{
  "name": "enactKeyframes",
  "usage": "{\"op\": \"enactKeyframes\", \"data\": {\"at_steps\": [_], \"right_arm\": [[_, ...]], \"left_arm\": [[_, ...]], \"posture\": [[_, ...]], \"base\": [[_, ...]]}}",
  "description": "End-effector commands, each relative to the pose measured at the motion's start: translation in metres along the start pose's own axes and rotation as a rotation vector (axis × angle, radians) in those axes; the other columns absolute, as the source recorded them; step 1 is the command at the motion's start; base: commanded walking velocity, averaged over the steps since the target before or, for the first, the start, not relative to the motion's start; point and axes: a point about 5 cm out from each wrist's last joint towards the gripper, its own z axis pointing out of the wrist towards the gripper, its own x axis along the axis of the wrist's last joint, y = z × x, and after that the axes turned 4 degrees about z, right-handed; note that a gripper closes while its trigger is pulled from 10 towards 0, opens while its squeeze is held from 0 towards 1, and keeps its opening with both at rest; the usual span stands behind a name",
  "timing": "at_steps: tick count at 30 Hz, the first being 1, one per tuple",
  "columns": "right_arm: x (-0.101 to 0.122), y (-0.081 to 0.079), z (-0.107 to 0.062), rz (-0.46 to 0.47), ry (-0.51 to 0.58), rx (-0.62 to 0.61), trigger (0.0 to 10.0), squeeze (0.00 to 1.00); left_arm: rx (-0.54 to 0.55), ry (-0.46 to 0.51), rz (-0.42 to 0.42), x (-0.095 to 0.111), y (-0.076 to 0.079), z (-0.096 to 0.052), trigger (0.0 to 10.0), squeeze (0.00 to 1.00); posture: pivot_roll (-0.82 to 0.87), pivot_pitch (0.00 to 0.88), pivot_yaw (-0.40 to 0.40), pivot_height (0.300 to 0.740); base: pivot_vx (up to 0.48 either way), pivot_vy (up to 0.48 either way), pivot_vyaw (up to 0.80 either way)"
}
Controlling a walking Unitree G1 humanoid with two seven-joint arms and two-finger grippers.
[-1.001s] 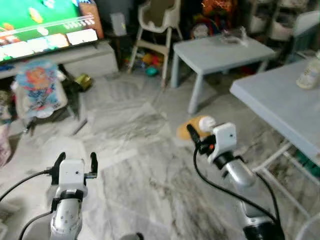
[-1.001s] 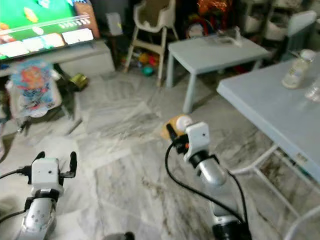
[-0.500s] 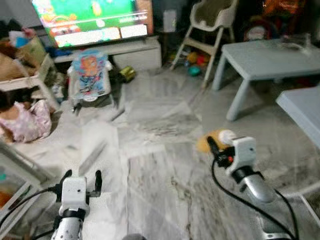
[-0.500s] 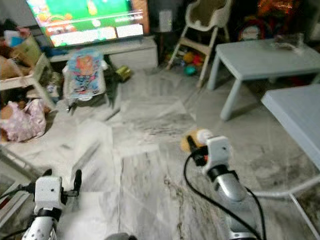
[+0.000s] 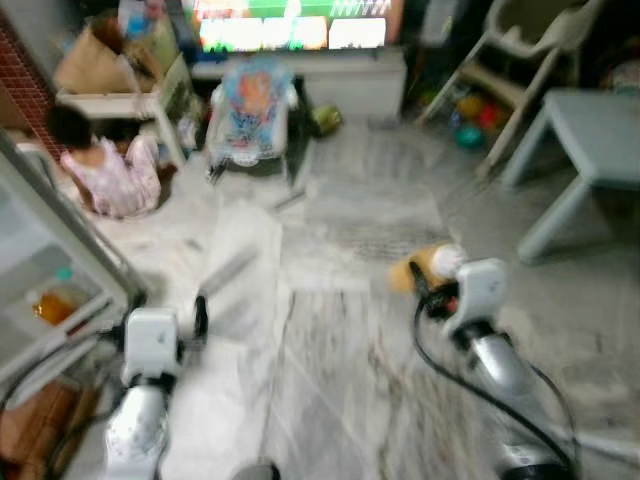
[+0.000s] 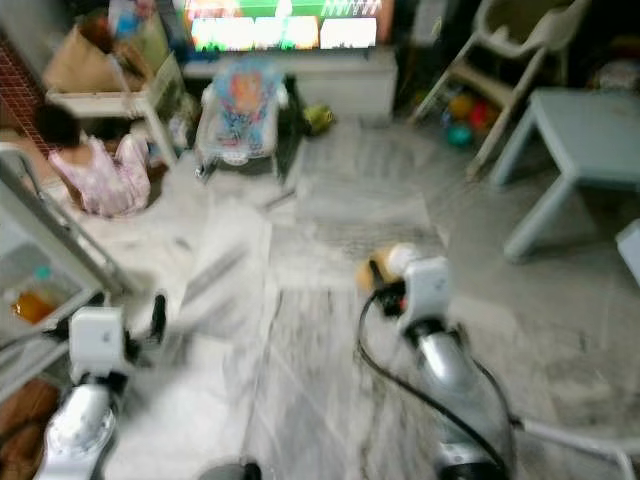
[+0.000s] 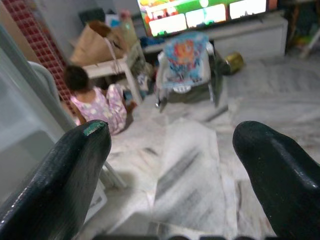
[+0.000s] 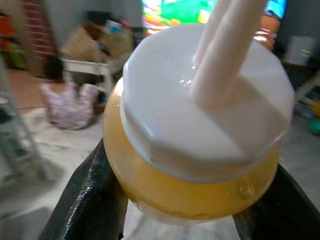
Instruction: Restocking fridge
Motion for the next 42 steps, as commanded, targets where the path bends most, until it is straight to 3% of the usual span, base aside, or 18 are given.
{"op": "enactKeyframes", "data": {"at_steps": [1, 6, 7, 9, 10, 12, 14, 16, 19, 26, 34, 42], "right_arm": [[0.000, 0.011, -0.001, -0.007, 0.005, -0.057, 10.0, 0.00], [0.021, 0.007, -0.001, -0.022, 0.061, -0.051, 10.0, 0.00], [0.026, 0.006, 0.001, -0.014, 0.076, -0.042, 10.0, 0.00], [0.029, 0.006, 0.002, -0.004, 0.088, -0.036, 10.0, 0.00], [0.019, 0.007, 0.002, -0.043, 0.059, -0.032, 10.0, 0.00], [0.014, 0.008, 0.002, 0.003, 0.032, -0.055, 10.0, 0.00], [0.020, -0.003, 0.004, -0.035, 0.051, 0.059, 10.0, 0.00], [0.018, -0.006, 0.008, -0.051, 0.045, 0.089, 10.0, 0.00], [0.019, -0.003, 0.020, 0.002, 0.031, 0.059, 10.0, 0.00], [0.024, -0.016, 0.039, -0.002, 0.031, 0.160, 10.0, 0.00], [0.025, -0.025, 0.039, -0.015, 0.063, 0.195, 10.0, 0.00], [0.020, -0.007, 0.028, -0.008, 0.063, 0.088, 10.0, 0.00]], "left_arm": [[-0.020, -0.024, 0.001, -0.003, 0.004, -0.002, 10.0, 0.00], [-0.089, 0.037, 0.002, 0.024, 0.002, 0.002, 10.0, 0.00], [-0.091, 0.049, -0.003, 0.028, 0.000, 0.006, 10.0, 0.00], [-0.092, 0.060, -0.007, 0.031, 0.000, 0.009, 10.0, 0.00], [-0.069, 0.051, 0.033, 0.024, -0.003, 0.014, 10.0, 0.00], [0.019, 0.018, -0.008, 0.020, -0.013, 0.017, 10.0, 0.00], [0.024, 0.043, 0.006, 0.027, -0.015, 0.019, 10.0, 0.00], [0.055, 0.046, 0.015, 0.026, -0.018, 0.018, 10.0, 0.00], [0.096, 0.028, -0.003, 0.025, -0.018, 0.014, 10.0, 0.00], [0.137, 0.034, -0.016, 0.025, -0.012, 0.005, 10.0, 0.00], [0.169, 0.003, -0.005, 0.021, -0.018, -0.007, 10.0, 0.00], [0.146, -0.014, -0.007, 0.019, -0.017, -0.011, 10.0, 0.00]], "posture": [[-0.08, 0.095, 0.072, 0.740], [-0.09, 0.087, 0.087, 0.740], [-0.08, 0.136, 0.089, 0.740], [-0.08, 0.136, 0.089, 0.740], [-0.07, 0.128, 0.054, 0.740], [-0.05, 0.146, 0.042, 0.740], [-0.02, 0.114, 0.002, 0.740], [-0.01, 0.115, -0.009, 0.740], [0.02, 0.091, -0.052, 0.740], [0.08, 0.085, -0.124, 0.740], [0.07, 0.095, -0.082, 0.740], [0.02, 0.111, -0.022, 0.740]], "base": [[0.000, 0.000, 0.70], [0.000, 0.000, 0.70], [0.000, 0.000, 0.70], [0.000, 0.000, 0.70], [0.000, 0.000, 0.70], [0.000, 0.000, 0.70], [0.000, 0.000, 0.70], [0.000, 0.000, 0.68], [0.000, 0.000, 0.39], [0.000, 0.000, 0.00], [0.000, 0.000, 0.31], [0.000, 0.000, 0.75]]}}
